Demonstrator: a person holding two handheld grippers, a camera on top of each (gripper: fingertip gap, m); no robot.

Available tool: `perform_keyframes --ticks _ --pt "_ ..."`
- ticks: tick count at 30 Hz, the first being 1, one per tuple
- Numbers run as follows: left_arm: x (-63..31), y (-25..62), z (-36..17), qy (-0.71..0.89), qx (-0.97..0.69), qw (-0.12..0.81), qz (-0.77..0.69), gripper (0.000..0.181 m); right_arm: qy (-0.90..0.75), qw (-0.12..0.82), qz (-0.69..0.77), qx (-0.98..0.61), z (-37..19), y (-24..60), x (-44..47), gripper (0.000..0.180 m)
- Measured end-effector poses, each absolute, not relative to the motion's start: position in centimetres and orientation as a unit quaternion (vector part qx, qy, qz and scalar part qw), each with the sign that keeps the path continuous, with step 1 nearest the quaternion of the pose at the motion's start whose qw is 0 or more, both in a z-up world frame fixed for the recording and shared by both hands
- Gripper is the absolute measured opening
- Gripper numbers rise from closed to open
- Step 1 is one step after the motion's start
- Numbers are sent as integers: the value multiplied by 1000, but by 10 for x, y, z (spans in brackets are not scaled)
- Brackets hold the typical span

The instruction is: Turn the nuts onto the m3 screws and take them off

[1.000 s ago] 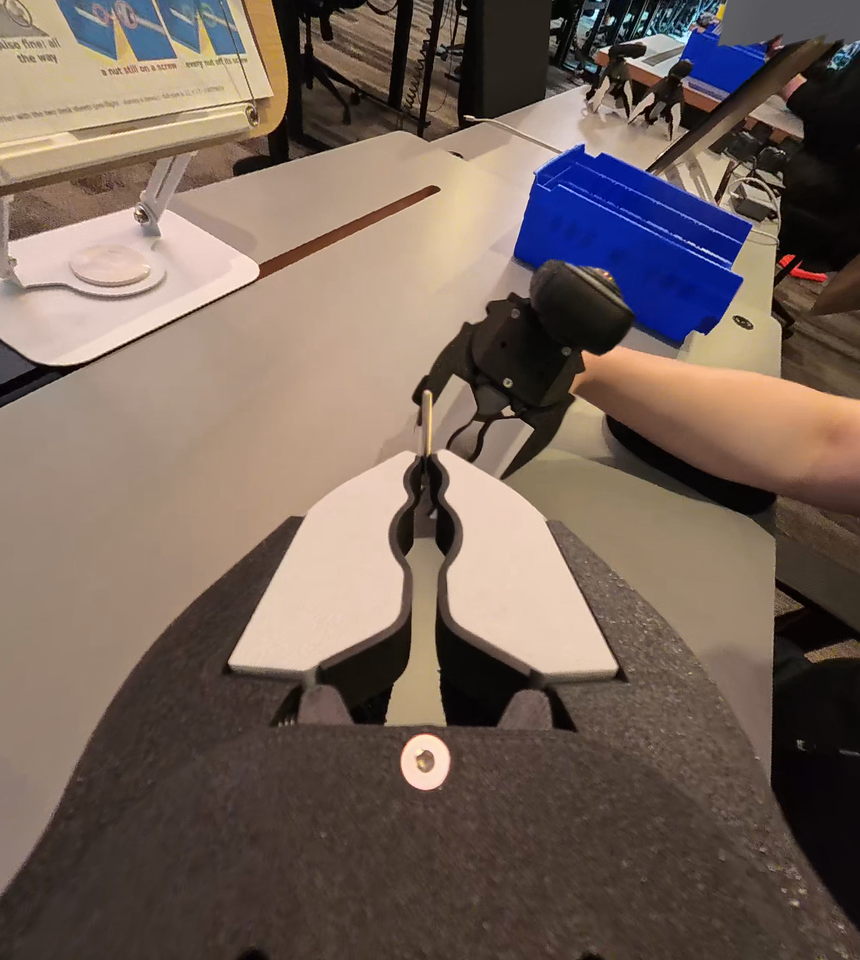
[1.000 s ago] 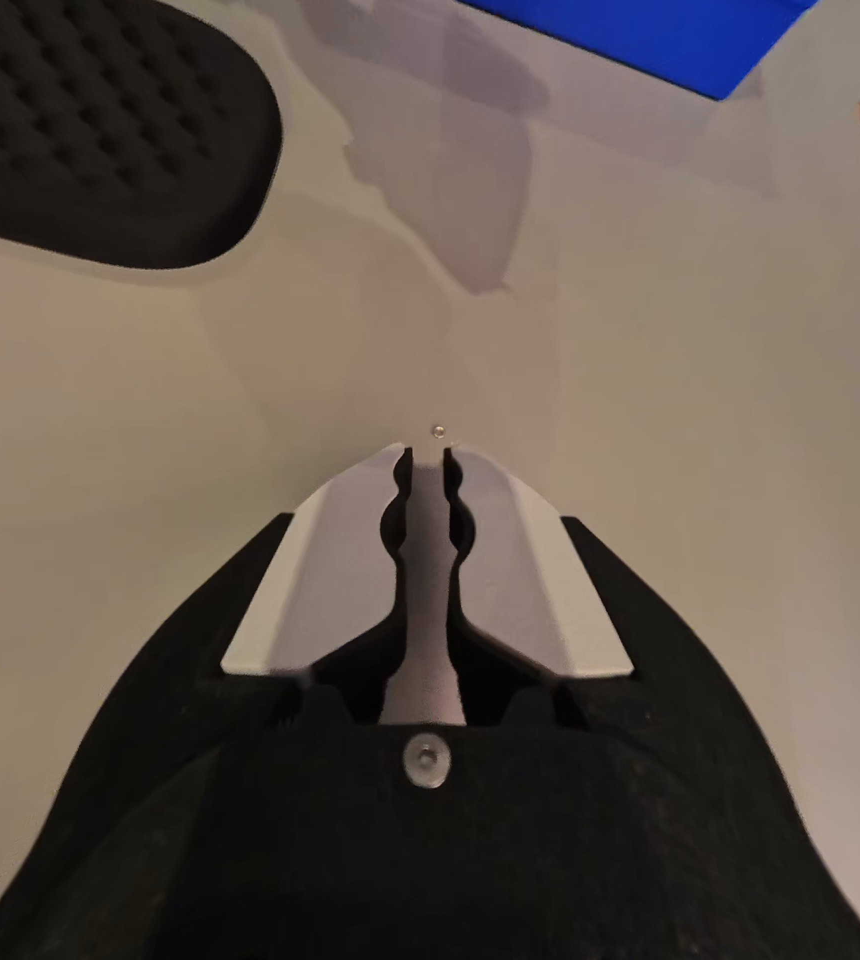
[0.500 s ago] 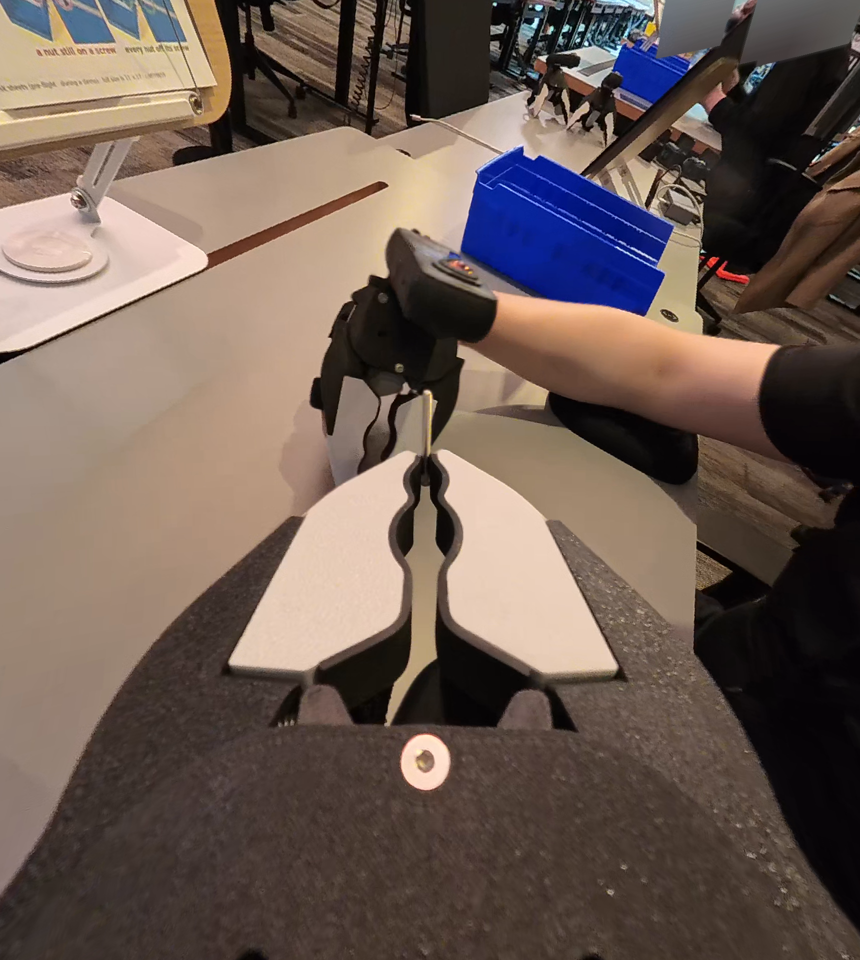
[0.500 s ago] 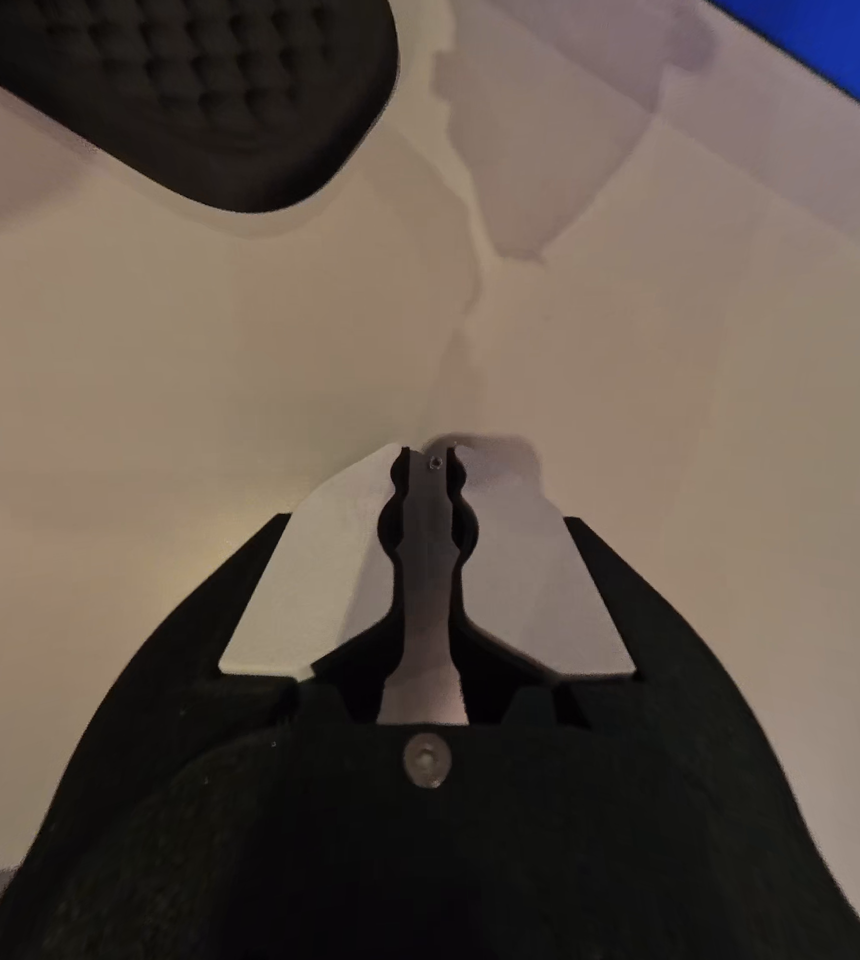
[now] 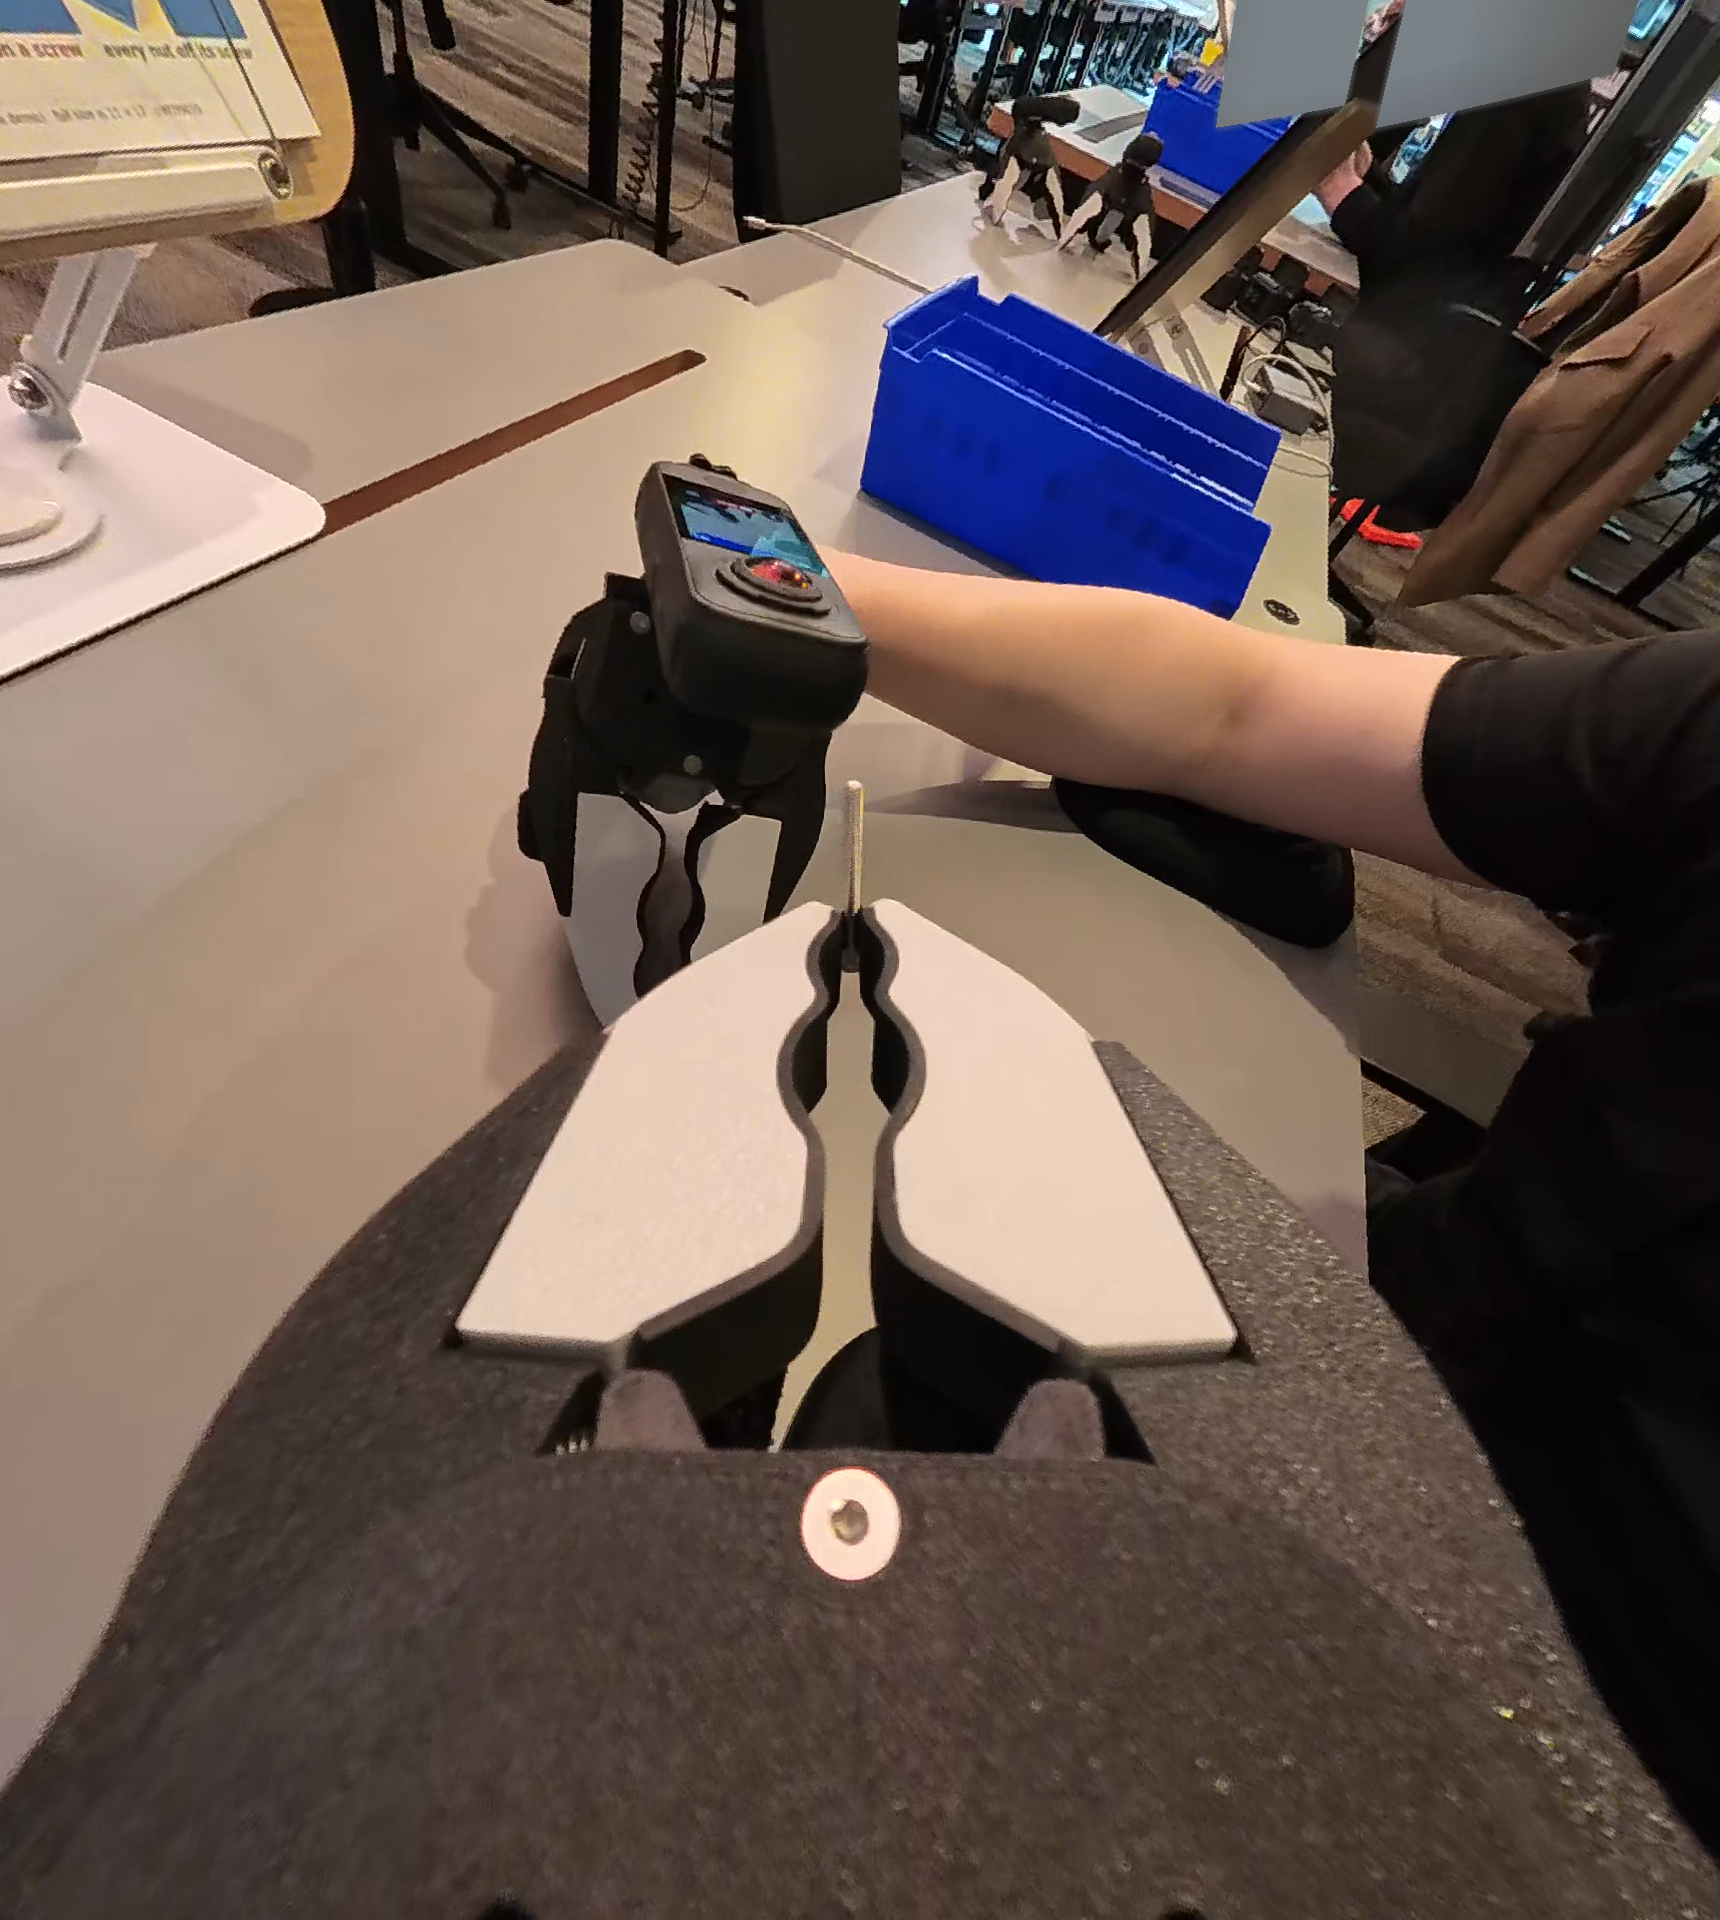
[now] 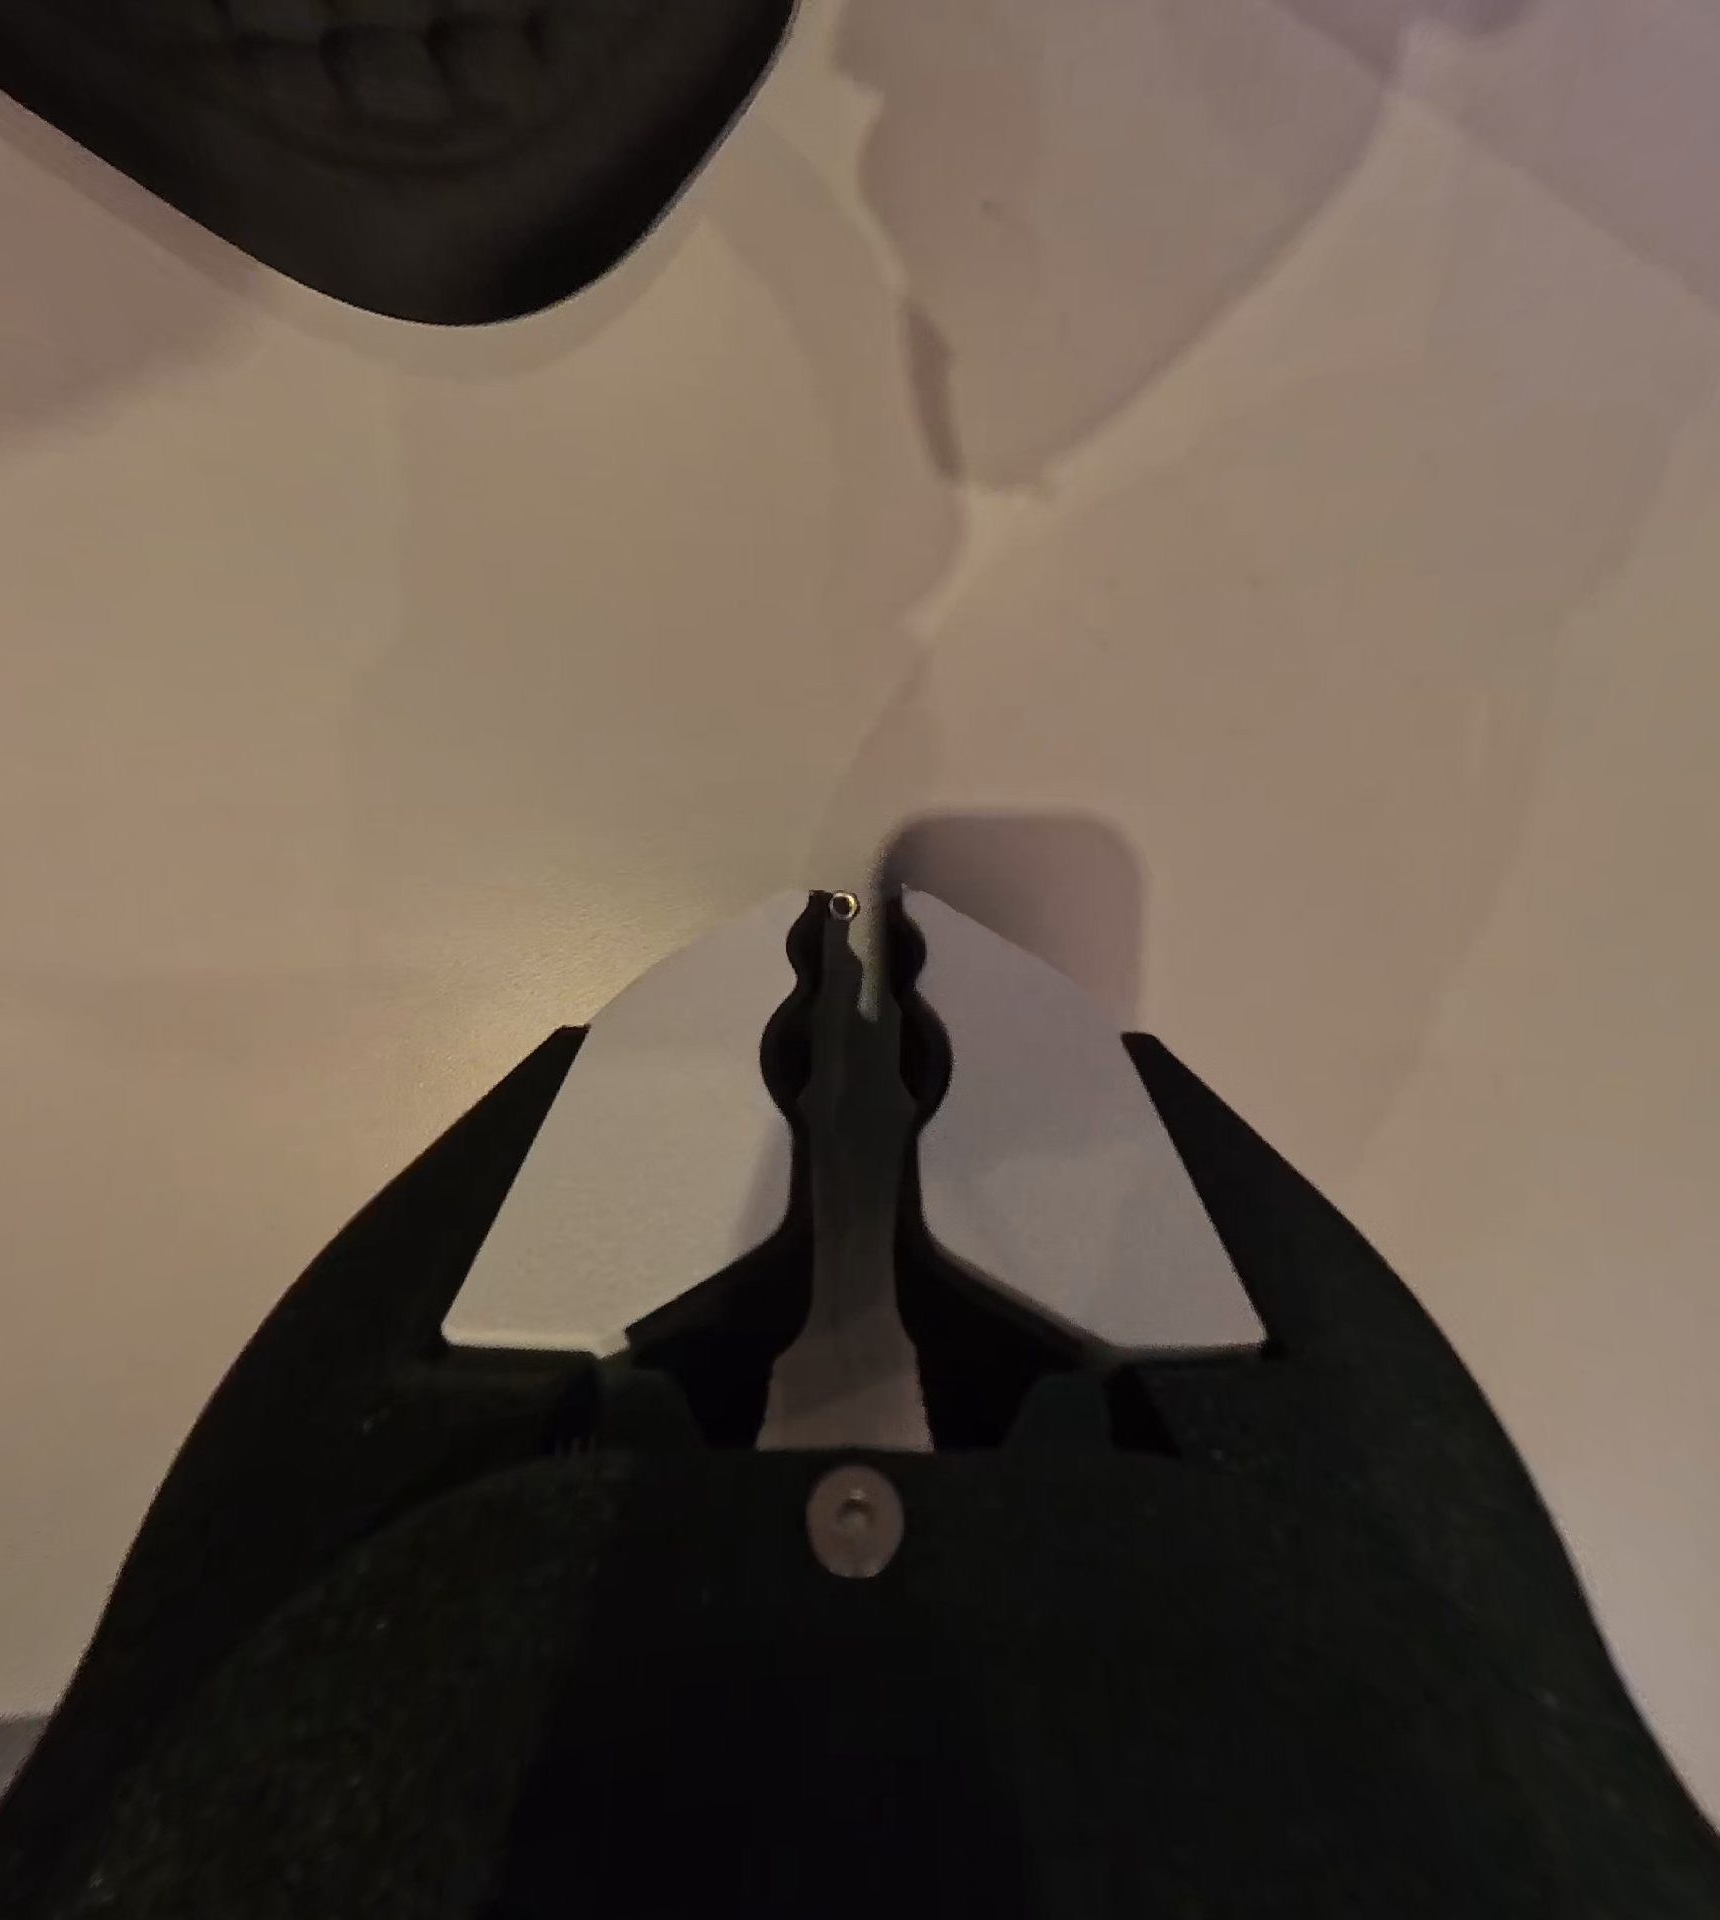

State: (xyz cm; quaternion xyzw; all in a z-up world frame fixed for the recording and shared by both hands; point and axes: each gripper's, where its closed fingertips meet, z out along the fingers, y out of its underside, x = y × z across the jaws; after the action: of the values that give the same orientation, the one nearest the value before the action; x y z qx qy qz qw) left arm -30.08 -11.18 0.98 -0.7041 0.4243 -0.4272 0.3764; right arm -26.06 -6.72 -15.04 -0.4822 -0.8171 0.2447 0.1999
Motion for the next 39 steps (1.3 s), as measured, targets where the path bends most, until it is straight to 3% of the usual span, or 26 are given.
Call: perform_keyframes --ticks 17,28,31,39 --pt "-303 -103 -4 411 -718 382 -413 2 -802 199 256 -501 -150 -71 -255 0" --pt "-294 -85 -3 394 -720 403 -406 2 -765 255 241 -540 -133 -64 -238 0" --pt "-296 -86 5 389 -717 410 -408 2 -766 285 216 -534 -134 -53 -251 5" --pt "-299 -94 5 396 -717 406 -405 2 -787 251 231 -514 -145 -47 -270 13"
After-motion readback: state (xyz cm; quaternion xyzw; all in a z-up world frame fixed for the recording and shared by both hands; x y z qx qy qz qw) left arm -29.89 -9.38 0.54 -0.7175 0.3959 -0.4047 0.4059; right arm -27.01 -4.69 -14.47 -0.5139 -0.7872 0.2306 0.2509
